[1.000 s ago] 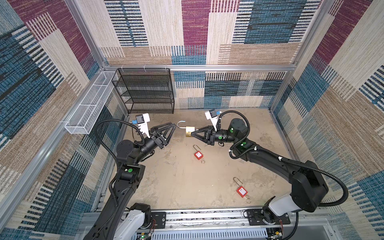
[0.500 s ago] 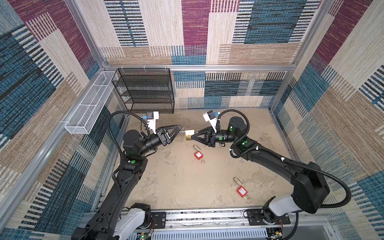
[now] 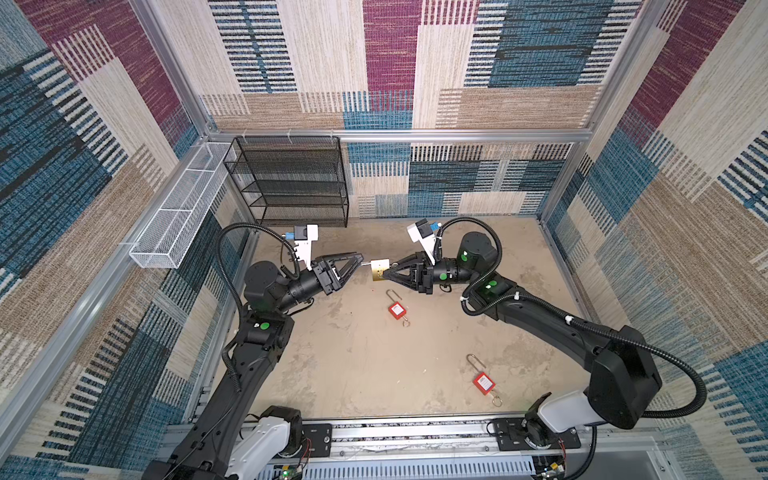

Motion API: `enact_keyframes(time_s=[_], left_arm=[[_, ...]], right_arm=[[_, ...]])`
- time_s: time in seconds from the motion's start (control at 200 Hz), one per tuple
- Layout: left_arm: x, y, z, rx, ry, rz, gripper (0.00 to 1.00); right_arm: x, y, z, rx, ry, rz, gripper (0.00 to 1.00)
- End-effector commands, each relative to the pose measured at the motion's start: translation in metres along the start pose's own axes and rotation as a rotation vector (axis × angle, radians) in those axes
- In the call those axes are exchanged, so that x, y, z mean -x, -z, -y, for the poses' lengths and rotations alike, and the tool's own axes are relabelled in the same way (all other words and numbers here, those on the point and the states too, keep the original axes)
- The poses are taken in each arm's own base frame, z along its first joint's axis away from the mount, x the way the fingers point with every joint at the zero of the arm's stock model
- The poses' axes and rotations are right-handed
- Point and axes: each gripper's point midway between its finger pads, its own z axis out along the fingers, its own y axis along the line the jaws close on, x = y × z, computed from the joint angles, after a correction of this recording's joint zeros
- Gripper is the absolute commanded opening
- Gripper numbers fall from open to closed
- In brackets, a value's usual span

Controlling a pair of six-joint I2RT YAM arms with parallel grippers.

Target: Lock with the key

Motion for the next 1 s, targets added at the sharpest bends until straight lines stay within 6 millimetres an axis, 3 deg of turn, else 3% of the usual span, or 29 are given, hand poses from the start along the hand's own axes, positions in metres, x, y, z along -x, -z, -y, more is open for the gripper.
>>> enact_keyframes(time_s=[0.0, 0.366, 0.491, 0.666, 0.997], left_arm=[[-0.004, 0.001, 0.002, -0.010, -0.015, -0.017, 0.50], [-0.009, 0.006, 0.003, -0.001, -0.025, -0.020, 0.45], [-0.009, 0.007, 0.005, -0.004, -0.025, -0.025, 0.37], [-0.009, 0.008, 0.003, 0.015, -0.022, -0.028, 0.16], [-0.009, 0.013, 0.010, -0.001, -0.118, -0.004, 0.04]], right_arm=[[0.018, 0.001, -0.013, 0.040, 0.067, 0.048, 0.00], [0.022, 0.002, -0.016, 0.059, 0.055, 0.054, 0.00], [0.021, 0.002, -0.016, 0.063, 0.049, 0.051, 0.00], [0.018, 0.001, -0.014, 0.063, 0.041, 0.047, 0.00], [0.015, -0.002, -0.018, 0.120, -0.011, 0.016, 0.00]])
